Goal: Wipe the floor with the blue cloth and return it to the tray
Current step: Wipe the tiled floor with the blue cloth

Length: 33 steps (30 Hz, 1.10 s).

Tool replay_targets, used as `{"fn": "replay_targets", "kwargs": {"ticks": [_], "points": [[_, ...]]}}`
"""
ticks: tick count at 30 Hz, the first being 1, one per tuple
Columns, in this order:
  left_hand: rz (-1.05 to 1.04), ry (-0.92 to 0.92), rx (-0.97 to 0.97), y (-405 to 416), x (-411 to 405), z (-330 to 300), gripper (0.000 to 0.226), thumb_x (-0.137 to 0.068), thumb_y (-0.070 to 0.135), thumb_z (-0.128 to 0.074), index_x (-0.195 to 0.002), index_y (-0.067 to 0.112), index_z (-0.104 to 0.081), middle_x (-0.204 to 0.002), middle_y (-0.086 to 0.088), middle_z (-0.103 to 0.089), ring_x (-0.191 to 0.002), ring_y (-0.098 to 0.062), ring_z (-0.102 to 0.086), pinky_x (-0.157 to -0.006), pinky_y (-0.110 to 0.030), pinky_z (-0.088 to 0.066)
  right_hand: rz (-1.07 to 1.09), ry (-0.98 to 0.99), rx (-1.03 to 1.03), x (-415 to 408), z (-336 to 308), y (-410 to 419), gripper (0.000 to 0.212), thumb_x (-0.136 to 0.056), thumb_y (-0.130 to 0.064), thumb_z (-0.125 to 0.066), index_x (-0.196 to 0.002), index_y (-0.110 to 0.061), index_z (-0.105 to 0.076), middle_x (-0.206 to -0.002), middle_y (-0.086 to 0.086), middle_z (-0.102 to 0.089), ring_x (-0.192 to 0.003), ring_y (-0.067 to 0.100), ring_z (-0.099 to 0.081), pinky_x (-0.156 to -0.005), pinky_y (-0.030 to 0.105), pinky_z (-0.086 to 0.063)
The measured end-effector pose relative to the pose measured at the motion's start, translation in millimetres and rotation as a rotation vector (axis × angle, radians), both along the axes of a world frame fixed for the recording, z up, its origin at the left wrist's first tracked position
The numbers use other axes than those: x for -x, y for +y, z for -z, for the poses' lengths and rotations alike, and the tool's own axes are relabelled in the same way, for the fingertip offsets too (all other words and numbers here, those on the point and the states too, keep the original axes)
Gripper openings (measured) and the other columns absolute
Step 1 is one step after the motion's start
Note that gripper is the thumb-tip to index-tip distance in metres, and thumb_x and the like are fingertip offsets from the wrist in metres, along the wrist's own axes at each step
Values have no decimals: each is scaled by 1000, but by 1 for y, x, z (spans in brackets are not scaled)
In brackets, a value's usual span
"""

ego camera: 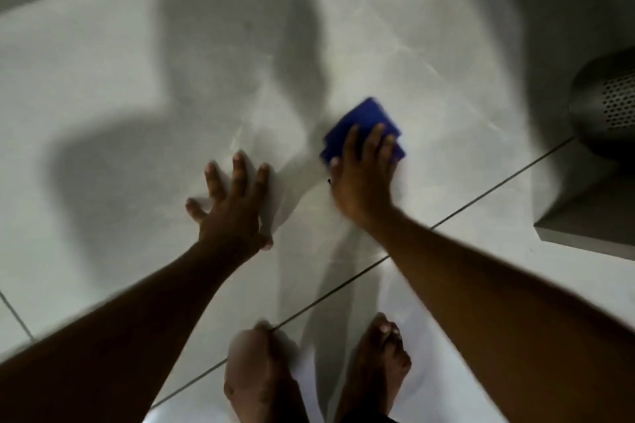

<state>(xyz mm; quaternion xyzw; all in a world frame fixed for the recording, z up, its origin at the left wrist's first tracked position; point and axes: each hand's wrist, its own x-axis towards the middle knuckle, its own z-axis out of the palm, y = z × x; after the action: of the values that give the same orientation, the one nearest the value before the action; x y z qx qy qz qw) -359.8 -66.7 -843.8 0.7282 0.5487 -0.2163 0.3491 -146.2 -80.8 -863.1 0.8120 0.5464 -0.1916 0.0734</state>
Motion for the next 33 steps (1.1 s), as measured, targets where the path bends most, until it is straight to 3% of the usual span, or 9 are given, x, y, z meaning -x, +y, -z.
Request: {"fn": "replay_targets", "kwargs": {"ticks": [6,10,12,16,20,22,25,27,33], "points": [[6,-9,0,-1,4,-5,131,-65,43,-84,-148,43,18,-158,-2,34,-140,-42,34,-101,-83,-13,-795,6,143,-69,-11,-85,71,-93,-31,-36,-156,-11,-9,-160,31,-14,-145,57,-13,-115,67,-21],[11,-1,-1,0,3,-5,131,-64,44,-85,-148,42,16,-159,-2,32,-141,-43,31,-100,-84,-14,5,-61,59,-87,3,21,71,-99,-33,-40,-156,-10,-5,-161,32,1,-146,56,-3,-115,66,-19],[14,-3,0,0,2,-4,132,-65,45,-84,-148,42,18,-158,-2,34,-140,-42,33,-102,-83,-11,66,-50,-29,-40,7,34,72,-96,-32,-45,-156,-11,-11,-162,30,-3,-146,55,-4,-115,68,-16],[21,6,-17,0,5,-6,132,-66,47,-83,-147,43,21,-157,-3,35,-140,-41,34,-106,-80,-9,-596,37,-61,14,6,-70,74,-91,-37,-51,-155,-16,-21,-161,26,-19,-148,50,-12,-116,67,-17],[27,1,-26,0,7,-8,130,-64,48,-83,-149,42,16,-159,-2,31,-142,-41,30,-102,-80,-16,-1287,15,-93,-119,3,-71,60,-93,-42,-50,-147,-19,-37,-152,22,-42,-140,47,-36,-106,67,-37],[23,2,-20,0,6,-7,131,-63,47,-84,-149,42,14,-160,-1,30,-143,-42,28,-101,-81,-17,-959,-98,-102,-162,0,-48,66,-93,-43,-44,-149,-11,-31,-150,32,-39,-137,54,-36,-102,67,-41],[25,8,-19,0,5,-5,131,-63,49,-84,-149,43,15,-160,-2,30,-143,-42,28,-101,-82,-17,60,-119,-117,-110,7,-29,74,-93,-39,-46,-154,-7,-19,-159,34,-15,-145,54,-16,-112,65,-28],[28,11,-26,0,6,-3,132,-63,50,-83,-148,43,18,-159,-2,31,-142,-42,29,-101,-82,-16,277,-66,-98,-32,13,-43,79,-91,-37,-50,-155,-8,-15,-161,32,-8,-147,52,-8,-116,66,-17],[32,12,-24,-1,9,-6,133,-63,53,-82,-147,45,20,-158,-1,34,-142,-39,31,-104,-80,-16,-1174,165,-80,-55,5,-130,69,-91,-39,-57,-152,-24,-30,-161,14,-27,-150,39,-19,-118,64,-21]]}}
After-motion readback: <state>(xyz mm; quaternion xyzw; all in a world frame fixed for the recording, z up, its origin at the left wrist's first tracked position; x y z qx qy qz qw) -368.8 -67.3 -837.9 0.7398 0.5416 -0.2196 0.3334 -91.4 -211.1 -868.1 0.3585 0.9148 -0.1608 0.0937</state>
